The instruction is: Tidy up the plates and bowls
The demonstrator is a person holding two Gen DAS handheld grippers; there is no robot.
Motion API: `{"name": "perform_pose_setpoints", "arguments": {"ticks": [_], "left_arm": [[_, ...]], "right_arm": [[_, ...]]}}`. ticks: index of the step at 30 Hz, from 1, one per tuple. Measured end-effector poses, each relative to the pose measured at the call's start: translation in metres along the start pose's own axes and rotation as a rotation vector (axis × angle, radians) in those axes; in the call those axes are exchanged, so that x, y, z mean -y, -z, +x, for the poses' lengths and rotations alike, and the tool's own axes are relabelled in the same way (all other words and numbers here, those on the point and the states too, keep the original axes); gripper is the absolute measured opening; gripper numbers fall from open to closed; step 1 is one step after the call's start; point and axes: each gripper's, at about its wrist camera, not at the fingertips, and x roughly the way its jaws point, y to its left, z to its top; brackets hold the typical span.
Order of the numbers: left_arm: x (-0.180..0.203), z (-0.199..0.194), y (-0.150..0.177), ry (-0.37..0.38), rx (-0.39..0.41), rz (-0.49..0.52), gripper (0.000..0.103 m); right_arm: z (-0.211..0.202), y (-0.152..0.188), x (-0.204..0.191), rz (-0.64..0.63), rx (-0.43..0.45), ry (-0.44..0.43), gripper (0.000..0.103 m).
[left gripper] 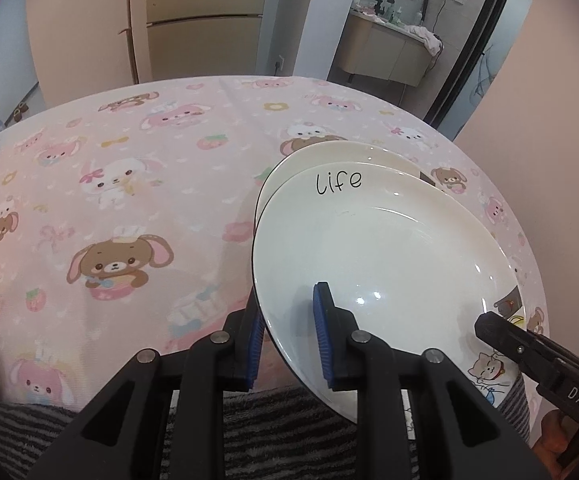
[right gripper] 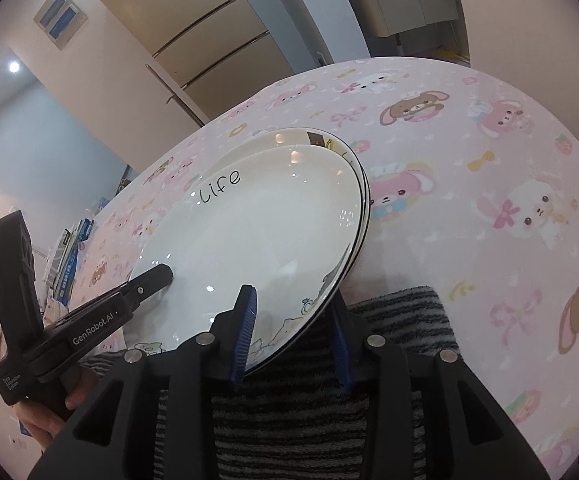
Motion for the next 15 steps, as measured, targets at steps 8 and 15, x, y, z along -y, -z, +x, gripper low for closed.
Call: {"name": "perform_pose_setpoints", "arguments": {"ticks": [8, 15], "left_arm": [[-0.016, 0.0, 0.004, 0.087, 0.059, -0.067, 0.02], [-0.007, -0.001, 0.008, 0.064, 0.065, -0.023, 0.02]], "right_arm": [[-0.002, 0.003, 0.013, 0.041, 0.017, -0.018, 0.038], [0.005, 0.0, 0.027, 0.071, 0.01, -0.034, 0.041]]}}
